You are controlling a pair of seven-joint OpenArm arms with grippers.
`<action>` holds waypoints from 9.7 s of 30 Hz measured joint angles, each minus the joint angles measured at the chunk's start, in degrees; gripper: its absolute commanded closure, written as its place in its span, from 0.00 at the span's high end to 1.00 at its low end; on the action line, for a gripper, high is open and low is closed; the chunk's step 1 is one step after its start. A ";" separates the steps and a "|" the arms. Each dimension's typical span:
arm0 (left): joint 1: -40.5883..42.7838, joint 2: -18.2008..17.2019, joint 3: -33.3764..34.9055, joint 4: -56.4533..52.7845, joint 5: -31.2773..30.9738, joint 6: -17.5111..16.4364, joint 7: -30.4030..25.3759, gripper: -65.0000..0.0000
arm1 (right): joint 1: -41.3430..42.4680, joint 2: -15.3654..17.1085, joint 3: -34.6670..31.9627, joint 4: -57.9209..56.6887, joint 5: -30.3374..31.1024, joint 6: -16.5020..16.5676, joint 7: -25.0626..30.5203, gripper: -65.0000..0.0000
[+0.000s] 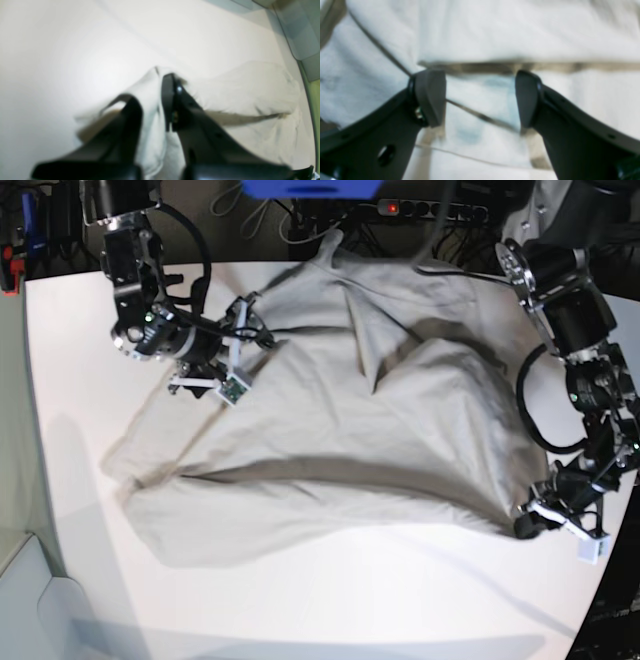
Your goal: Layout the t-shirt on the table in an organized manner, then fold the t-shirt properly
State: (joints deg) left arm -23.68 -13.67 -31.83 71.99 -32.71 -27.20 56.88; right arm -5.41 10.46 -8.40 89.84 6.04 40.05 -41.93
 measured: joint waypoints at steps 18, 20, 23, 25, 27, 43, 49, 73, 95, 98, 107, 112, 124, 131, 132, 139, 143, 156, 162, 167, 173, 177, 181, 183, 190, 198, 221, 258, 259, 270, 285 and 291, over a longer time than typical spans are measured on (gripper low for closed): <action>-2.03 -3.91 -1.70 -6.99 -0.28 -0.02 -3.63 0.95 | -1.31 0.02 0.24 0.26 -0.02 -0.07 1.27 0.68; -0.44 -3.67 -4.26 -6.01 -0.79 -0.26 -3.63 0.98 | -1.33 0.00 0.24 0.48 0.00 -0.04 1.14 0.68; 2.45 -3.65 -8.72 -4.13 -0.42 -0.33 -3.26 0.98 | -1.38 0.02 0.24 0.55 0.00 -0.04 0.87 0.68; 3.74 -3.50 -10.95 -2.95 -1.09 -0.15 -1.01 0.98 | -1.36 0.04 0.26 0.61 0.00 -0.04 0.81 0.68; 5.95 -2.23 -12.17 -0.20 -5.44 -0.09 3.15 0.98 | -1.29 0.15 0.26 0.66 0.00 -0.04 0.61 0.68; 22.12 10.69 7.32 8.68 -21.35 -2.58 5.31 0.17 | -1.36 0.31 0.09 9.81 -2.36 0.20 -4.72 0.30; 22.16 9.86 5.53 8.63 -21.18 -2.40 4.35 0.06 | -1.33 1.31 1.16 9.75 -2.27 0.20 -4.66 0.12; 2.91 9.73 -0.70 -18.86 26.99 -3.26 -15.12 0.06 | -0.20 2.60 4.50 9.49 -2.16 0.20 -4.74 0.12; -0.11 2.08 -1.01 -4.52 33.05 -2.64 1.27 0.06 | -0.09 3.96 6.91 9.66 -2.14 0.20 -6.97 0.11; 5.99 3.37 -1.07 -0.70 33.38 -2.62 2.32 0.06 | -0.07 3.98 6.93 9.70 -2.21 0.17 -7.02 0.11; 9.11 4.55 -1.07 -8.59 32.09 -2.60 -10.36 0.06 | -0.07 3.98 6.75 9.70 -2.14 0.20 -6.97 0.11; 6.34 2.89 -1.03 -14.86 31.26 -2.73 -15.02 0.06 | -0.07 3.98 6.78 9.70 -2.14 0.20 -6.97 0.11; -2.10 -2.49 -1.11 -24.41 33.24 3.23 -17.64 0.06 | -0.22 3.98 6.73 9.70 -2.14 0.20 -6.95 0.11; -0.13 -2.01 -1.07 4.50 24.00 3.15 -3.02 0.06 | -0.35 3.98 6.75 9.70 -2.14 0.20 -7.10 0.11; 0.74 -2.05 -1.07 7.93 22.10 2.95 -0.44 0.06 | -0.31 4.00 6.73 9.73 -2.16 0.20 -6.99 0.11; 11.30 3.69 -0.55 20.52 14.84 2.78 10.45 0.06 | -0.20 4.02 6.91 9.75 -2.16 0.20 -6.97 0.11; 17.53 7.58 -0.31 19.37 18.36 2.99 8.04 0.06 | -0.15 4.15 6.91 9.77 -2.14 0.20 -6.95 0.11; 12.59 5.95 -0.44 -4.11 27.56 2.93 -9.46 0.06 | -0.02 4.15 6.91 9.81 -2.12 0.22 -6.95 0.11; 1.22 1.07 4.09 -24.22 32.44 2.97 -23.87 0.06 | 0.00 4.31 6.95 9.81 -2.14 0.22 -6.99 0.11; -7.50 -1.79 4.83 -32.13 34.86 3.26 -24.52 0.06 | -0.02 4.33 6.99 9.81 -2.16 0.22 -7.02 0.12; -19.52 -5.42 4.50 -30.29 34.32 3.63 -25.62 0.06 | 0.22 5.31 6.97 9.81 -2.27 0.22 -9.99 0.12; -18.05 -5.42 4.17 -24.72 32.24 3.23 -12.83 0.06 | 1.31 5.40 6.99 9.81 -2.19 0.20 -10.38 0.12; -6.91 -3.30 4.22 -11.02 24.92 3.54 -0.39 0.06 | 1.22 5.33 6.97 9.86 -2.16 0.17 -10.40 0.12; -0.35 -2.08 4.39 -2.49 21.29 3.06 2.54 0.06 | 1.70 5.22 7.61 9.81 -2.14 0.17 -10.56 0.12; 22.49 0.20 4.87 23.76 12.48 2.97 10.45 0.06 | 3.30 5.31 8.22 9.86 -2.08 0.17 -10.27 0.12; 30.69 4.55 4.92 24.94 12.22 2.93 10.19 0.06 | 5.40 4.83 7.98 9.81 -2.16 0.20 -10.34 0.12; 30.67 1.33 -4.79 13.16 25.44 2.36 -1.38 0.06 | 5.25 3.74 7.87 9.55 -1.75 0.22 -10.47 0.12; 30.88 2.40 -17.75 26.80 4.59 2.60 14.56 0.06 | 47.82 1.42 -3.23 -42.84 -2.49 0.22 1.38 0.63; 31.19 3.43 -17.49 26.77 4.52 2.58 14.51 0.06 | 48.81 1.53 -3.23 -44.98 -2.32 0.22 3.06 0.64; 34.36 3.98 -17.97 24.33 4.74 2.62 14.51 0.06 | 55.36 3.37 -3.26 -65.02 -2.21 -5.31 20.87 0.65; 33.97 3.85 -17.94 24.44 4.57 2.60 14.27 0.06 | 50.34 7.50 -2.86 -66.18 -1.75 -13.11 20.33 0.67; 33.97 3.85 -17.94 24.44 4.57 2.60 14.27 0.06 | 49.33 6.36 -2.86 -66.27 -1.70 -13.16 20.28 0.65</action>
State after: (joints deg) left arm 10.28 -9.82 -49.78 96.42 -28.14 -24.60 71.16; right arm 43.92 16.82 -11.27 23.57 4.34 26.89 -21.65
